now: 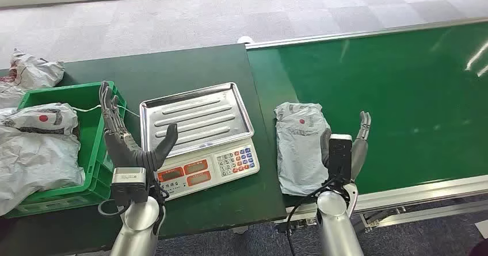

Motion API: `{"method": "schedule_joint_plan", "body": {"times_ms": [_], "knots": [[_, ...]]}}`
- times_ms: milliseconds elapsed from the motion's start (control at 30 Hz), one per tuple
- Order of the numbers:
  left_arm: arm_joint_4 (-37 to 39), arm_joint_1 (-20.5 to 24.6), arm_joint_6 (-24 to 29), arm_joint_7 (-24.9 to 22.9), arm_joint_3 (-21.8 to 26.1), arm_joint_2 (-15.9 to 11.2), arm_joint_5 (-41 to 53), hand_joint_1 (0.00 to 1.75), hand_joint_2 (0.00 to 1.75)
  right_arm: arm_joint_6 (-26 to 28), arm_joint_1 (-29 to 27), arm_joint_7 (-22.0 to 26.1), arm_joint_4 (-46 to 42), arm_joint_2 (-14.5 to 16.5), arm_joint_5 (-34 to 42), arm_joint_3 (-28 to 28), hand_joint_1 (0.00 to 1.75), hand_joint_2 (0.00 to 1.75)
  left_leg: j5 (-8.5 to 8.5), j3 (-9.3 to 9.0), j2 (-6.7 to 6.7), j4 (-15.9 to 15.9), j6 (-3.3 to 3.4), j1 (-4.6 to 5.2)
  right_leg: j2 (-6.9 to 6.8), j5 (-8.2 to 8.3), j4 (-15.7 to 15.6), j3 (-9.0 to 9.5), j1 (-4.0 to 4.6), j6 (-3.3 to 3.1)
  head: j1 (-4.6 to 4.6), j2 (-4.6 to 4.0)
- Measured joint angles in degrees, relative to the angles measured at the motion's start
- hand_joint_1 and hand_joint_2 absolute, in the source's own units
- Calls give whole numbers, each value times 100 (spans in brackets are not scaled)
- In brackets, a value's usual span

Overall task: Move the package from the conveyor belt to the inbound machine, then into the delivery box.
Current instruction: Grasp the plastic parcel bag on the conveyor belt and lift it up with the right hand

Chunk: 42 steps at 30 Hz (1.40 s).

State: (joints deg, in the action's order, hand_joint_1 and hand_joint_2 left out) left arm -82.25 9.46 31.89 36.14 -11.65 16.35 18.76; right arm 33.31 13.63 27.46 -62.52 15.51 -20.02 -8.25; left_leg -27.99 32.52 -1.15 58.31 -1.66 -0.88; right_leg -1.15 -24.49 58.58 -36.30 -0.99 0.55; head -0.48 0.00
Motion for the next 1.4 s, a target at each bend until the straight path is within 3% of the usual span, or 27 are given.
{"method": "schedule_joint_plan", "body": {"times_ms": [433,667,900,1233,1400], "knots": [[-76,-176,77,8,2,-26,-21,0,175,4,604,-445,1384,-42,-655,-140,0,175,0,3,0,0,0,0,0,0,0,0,-1,0,0,0],[-145,-302,88,60,16,-58,-123,0,175,-509,782,-995,1926,-50,-1587,79,0,175,0,4,5,0,0,0,-4,-1,0,-1,0,0,0,0],[-187,-362,87,96,24,-88,-132,0,175,-734,871,-1218,2144,-47,-1905,238,0,175,0,6,9,0,0,0,-5,-1,0,0,-1,0,0,0],[-238,-393,68,91,24,-98,-125,0,175,-676,928,-1515,2309,-47,-2253,288,0,175,0,4,8,0,0,0,-5,-1,0,-1,0,0,0,0],[-239,-390,-19,39,24,-98,-110,0,175,-221,930,-2044,2350,-51,-2687,285,0,175,0,3,7,0,0,1,-4,-1,0,-1,0,0,0,0]]}}
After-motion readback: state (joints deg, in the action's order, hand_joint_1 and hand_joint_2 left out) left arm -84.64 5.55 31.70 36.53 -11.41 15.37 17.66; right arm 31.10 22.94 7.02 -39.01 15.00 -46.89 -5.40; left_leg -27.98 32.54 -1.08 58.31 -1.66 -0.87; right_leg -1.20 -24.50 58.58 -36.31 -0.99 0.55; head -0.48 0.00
